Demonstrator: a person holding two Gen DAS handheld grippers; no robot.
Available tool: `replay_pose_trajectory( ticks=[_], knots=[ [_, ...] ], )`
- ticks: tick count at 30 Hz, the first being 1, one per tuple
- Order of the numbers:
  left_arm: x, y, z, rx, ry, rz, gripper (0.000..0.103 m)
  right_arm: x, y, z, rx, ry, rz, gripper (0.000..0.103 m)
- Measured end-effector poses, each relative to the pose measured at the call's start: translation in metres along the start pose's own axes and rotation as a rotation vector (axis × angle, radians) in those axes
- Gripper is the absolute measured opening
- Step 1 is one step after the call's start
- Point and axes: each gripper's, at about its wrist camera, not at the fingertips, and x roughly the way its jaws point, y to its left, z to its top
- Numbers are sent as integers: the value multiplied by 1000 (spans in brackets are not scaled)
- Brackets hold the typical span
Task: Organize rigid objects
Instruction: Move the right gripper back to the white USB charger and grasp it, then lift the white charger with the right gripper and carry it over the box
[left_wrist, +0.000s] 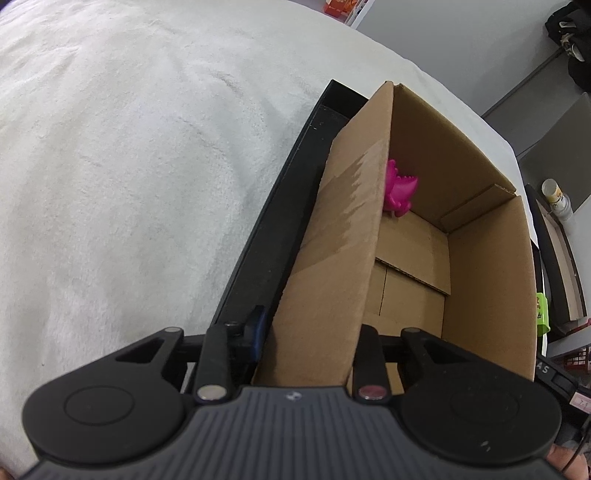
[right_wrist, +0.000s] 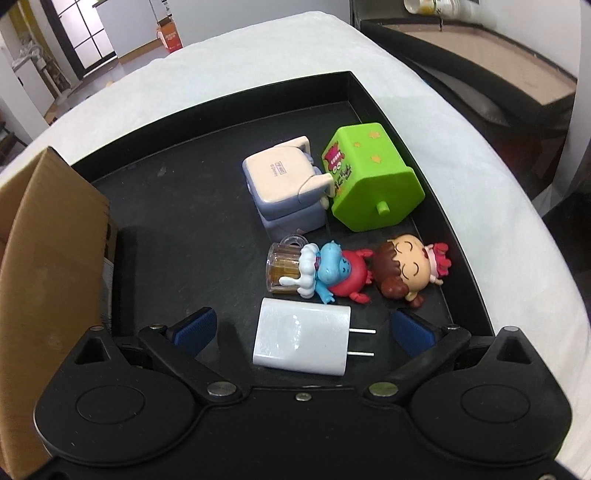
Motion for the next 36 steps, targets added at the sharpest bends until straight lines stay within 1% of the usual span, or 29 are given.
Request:
replay_pose_trajectory(
  ticks=[1,2,3,4,5,6,10,17,24,28,36],
  knots=[
    [0,0,0,1,0,-1,28,-1,3,-1,-16,-8,-15,93],
    [0,1,0,1,2,-2,28,-3,5,-2,-35,-16,-33,83],
    [0,1,0,-1,4,-3,28,-5,8,-3,-55,-23,-47,77],
    [0,1,0,-3,6,-5,28,-8,10,-4,-68,-30,-50,66],
    [0,2,0,-5,9,-7,28,-11,11,-5,-71,-32,-50,52],
    [0,3,-1,-6,9,-8,28,-14,11,-5,-72,-34,-44,49],
    [0,3,-1,-1,7,-8,28,-20,5,-5,-44,-10,7,48],
    [-1,4,-3,0,9,-5,24,-41,3,-5,-20,-11,53,48],
    [-1,5,-6,-7,17,-9,23,-60,3,3,-4,-2,95,48],
    [-1,6,-6,-10,24,-14,23,-71,6,9,0,-3,108,48],
    [-1,7,-5,2,35,-24,23,-93,21,16,-39,-30,109,48]
  ],
)
